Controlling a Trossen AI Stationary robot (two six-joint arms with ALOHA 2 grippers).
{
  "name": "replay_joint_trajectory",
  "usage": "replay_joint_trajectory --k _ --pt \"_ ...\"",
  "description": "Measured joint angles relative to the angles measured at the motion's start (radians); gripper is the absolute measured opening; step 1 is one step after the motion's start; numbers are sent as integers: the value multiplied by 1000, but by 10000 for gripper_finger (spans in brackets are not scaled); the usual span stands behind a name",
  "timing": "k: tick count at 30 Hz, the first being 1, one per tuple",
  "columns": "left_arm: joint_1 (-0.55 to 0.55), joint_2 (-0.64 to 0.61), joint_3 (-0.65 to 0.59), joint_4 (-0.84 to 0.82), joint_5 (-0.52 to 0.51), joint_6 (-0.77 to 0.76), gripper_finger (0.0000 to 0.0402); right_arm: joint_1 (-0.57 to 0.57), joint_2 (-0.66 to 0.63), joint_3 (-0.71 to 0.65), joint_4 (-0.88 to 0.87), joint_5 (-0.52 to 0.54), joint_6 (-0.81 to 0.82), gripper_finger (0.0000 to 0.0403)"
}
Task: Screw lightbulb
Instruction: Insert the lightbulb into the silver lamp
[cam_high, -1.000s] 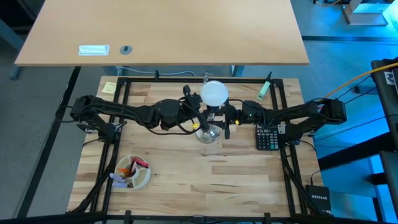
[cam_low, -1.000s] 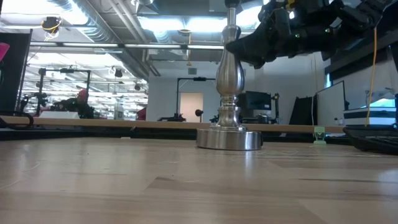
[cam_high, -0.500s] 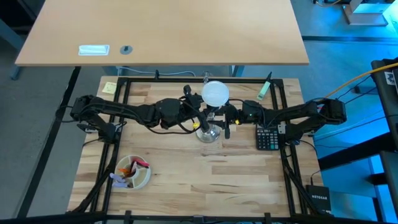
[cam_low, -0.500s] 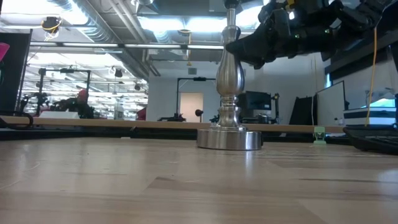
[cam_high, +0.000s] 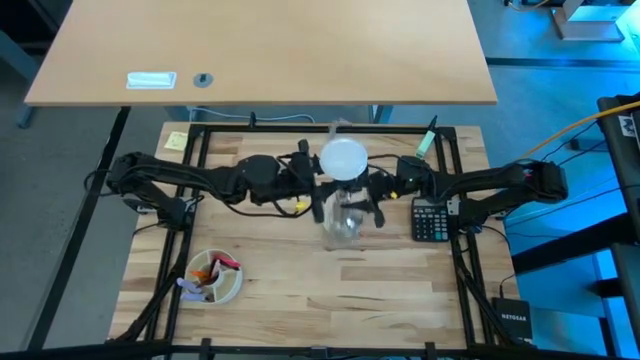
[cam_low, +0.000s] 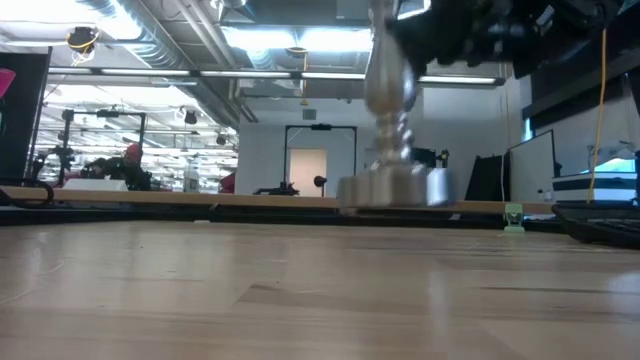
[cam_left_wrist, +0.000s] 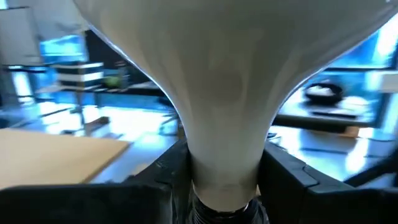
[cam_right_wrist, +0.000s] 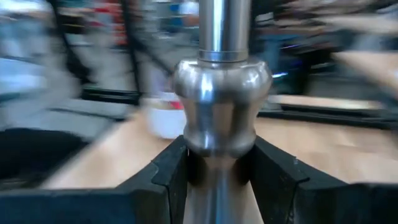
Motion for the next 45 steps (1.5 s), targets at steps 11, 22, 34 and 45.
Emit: replay_joint_trajectory --k 11,22,34,45 --pt "-6 -13 34 16 313 -10 133 49 -10 153 -113 -265 93 142" --pt "-10 -10 68 16 533 34 133 91 -6 276 -267 -456 131 142" --pt "-2 -4 70 42 640 217 136 90 28 287 -259 -479 81 142" --pt "10 -2 68 29 572 153 205 92 31 293 -272 -399 10 142"
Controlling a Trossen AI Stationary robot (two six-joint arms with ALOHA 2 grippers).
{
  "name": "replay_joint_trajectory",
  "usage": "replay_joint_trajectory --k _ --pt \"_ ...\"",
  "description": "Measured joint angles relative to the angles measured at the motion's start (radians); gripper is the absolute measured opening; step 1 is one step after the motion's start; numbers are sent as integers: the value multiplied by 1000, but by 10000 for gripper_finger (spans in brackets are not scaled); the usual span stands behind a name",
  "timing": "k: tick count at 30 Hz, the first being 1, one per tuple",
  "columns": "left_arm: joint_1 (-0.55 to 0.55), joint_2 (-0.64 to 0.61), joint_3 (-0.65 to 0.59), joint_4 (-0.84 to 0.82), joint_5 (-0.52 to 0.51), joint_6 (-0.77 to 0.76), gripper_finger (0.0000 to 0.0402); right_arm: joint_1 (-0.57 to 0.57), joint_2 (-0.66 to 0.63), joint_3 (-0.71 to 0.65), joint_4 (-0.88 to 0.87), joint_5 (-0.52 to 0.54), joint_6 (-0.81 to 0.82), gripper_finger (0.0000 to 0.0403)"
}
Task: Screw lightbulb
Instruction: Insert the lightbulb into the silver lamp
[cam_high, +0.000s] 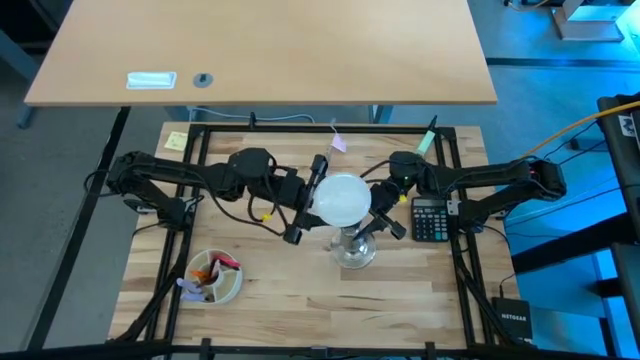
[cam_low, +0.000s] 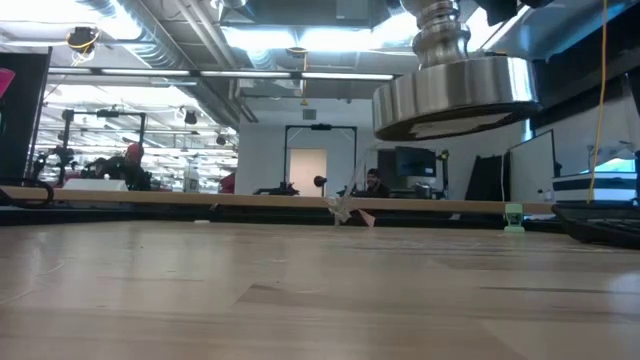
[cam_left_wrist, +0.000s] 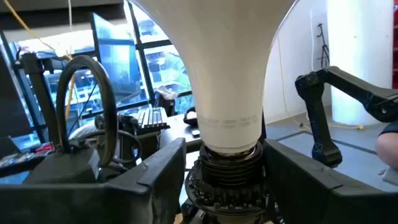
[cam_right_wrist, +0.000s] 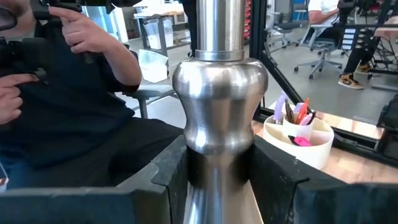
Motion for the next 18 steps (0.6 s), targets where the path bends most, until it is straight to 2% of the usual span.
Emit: replay_joint_trajectory --k 9,18 --pt "1 -48 0 -89 -21 -22 240 1 0 1 -19 66 -5 142" --pt "-20 -145 0 -283 -264 -33 249 -1 0 1 -27 215 -29 142"
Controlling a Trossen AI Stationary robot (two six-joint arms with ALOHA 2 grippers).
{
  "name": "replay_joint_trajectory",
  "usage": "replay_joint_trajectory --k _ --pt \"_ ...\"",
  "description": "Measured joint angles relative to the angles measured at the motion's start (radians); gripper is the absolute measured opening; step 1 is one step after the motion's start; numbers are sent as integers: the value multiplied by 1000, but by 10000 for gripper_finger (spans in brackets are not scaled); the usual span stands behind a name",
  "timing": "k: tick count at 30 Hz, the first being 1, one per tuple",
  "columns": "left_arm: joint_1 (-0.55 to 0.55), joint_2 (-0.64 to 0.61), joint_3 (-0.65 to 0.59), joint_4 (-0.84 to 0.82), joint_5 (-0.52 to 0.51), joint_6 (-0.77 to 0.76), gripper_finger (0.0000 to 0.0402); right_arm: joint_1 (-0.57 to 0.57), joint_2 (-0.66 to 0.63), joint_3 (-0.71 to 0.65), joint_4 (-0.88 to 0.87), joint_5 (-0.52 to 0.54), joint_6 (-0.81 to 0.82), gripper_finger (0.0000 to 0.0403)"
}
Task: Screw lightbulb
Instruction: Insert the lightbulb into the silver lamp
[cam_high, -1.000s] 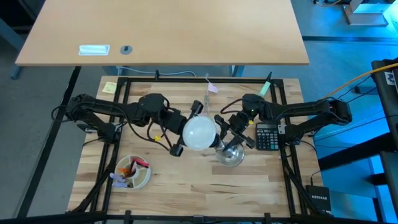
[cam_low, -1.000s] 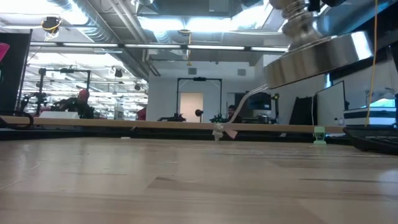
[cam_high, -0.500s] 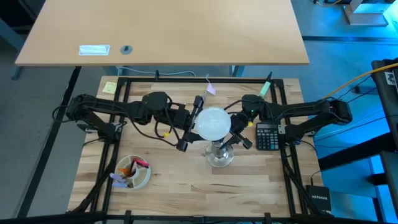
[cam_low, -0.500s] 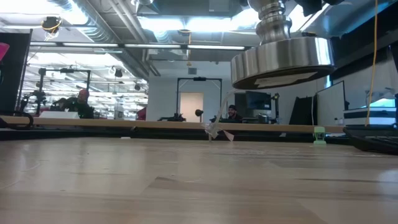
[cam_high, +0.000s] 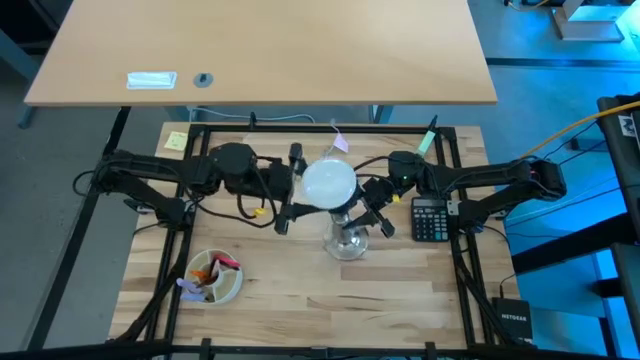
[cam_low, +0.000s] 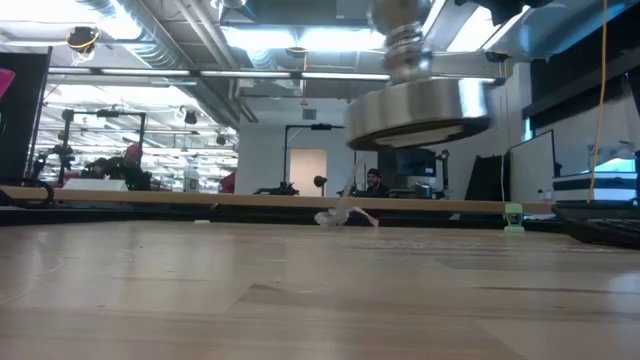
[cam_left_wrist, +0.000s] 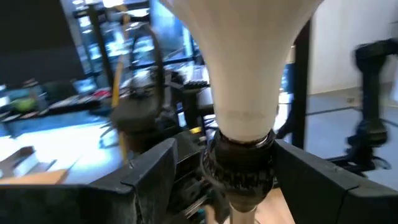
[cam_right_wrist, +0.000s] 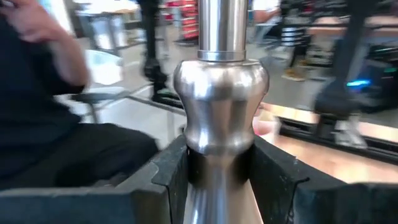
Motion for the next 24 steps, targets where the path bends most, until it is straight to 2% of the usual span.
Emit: replay_joint_trajectory --k 4,11,18,24 --pt "-15 -28 0 -40 -135 -19 249 0 0 1 -2 137 -50 142" --pt "-60 -46 0 -62 -430 -11 249 0 -2 2 -2 426 -122 142" --pt "-85 -40 0 -54 -539 -25 249 0 -2 2 0 682 -139 142" --pt "-125 -10 2 -18 -655 -23 249 0 -2 2 13 751 -138 142"
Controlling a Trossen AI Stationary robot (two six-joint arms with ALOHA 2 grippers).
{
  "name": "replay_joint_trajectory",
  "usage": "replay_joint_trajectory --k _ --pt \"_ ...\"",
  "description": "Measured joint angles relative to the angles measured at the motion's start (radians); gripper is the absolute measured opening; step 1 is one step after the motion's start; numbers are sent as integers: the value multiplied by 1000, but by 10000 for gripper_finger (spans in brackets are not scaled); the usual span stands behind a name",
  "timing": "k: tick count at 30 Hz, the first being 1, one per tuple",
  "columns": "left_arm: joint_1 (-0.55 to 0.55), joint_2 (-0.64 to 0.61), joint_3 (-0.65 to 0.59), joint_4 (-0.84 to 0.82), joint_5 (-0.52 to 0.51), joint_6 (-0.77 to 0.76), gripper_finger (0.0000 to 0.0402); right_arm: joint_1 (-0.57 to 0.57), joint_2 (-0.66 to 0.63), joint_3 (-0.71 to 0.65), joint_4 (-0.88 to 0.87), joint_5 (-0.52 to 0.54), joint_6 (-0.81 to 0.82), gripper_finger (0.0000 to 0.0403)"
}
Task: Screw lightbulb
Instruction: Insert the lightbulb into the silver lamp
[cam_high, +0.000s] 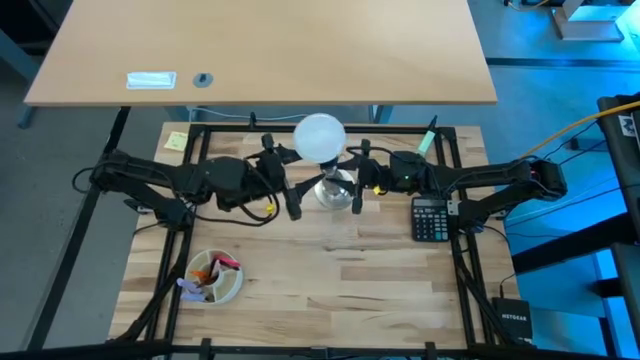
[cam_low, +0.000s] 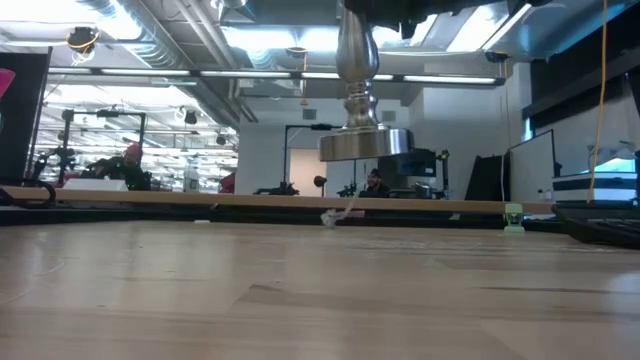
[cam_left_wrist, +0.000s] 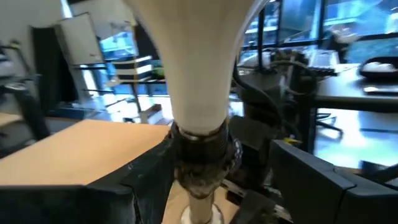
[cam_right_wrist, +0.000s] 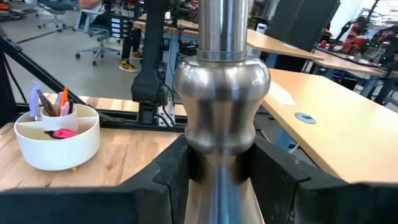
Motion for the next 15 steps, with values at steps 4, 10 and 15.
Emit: replay_joint_trajectory --k 4,10,15 --pt "-20 27 0 87 -123 54 249 0 0 0 1 3 1 142" --pt "-18 64 1 236 -172 98 249 0 0 0 -1 24 2 142" --pt "-19 74 1 315 -188 132 249 -1 1 0 0 44 4 142"
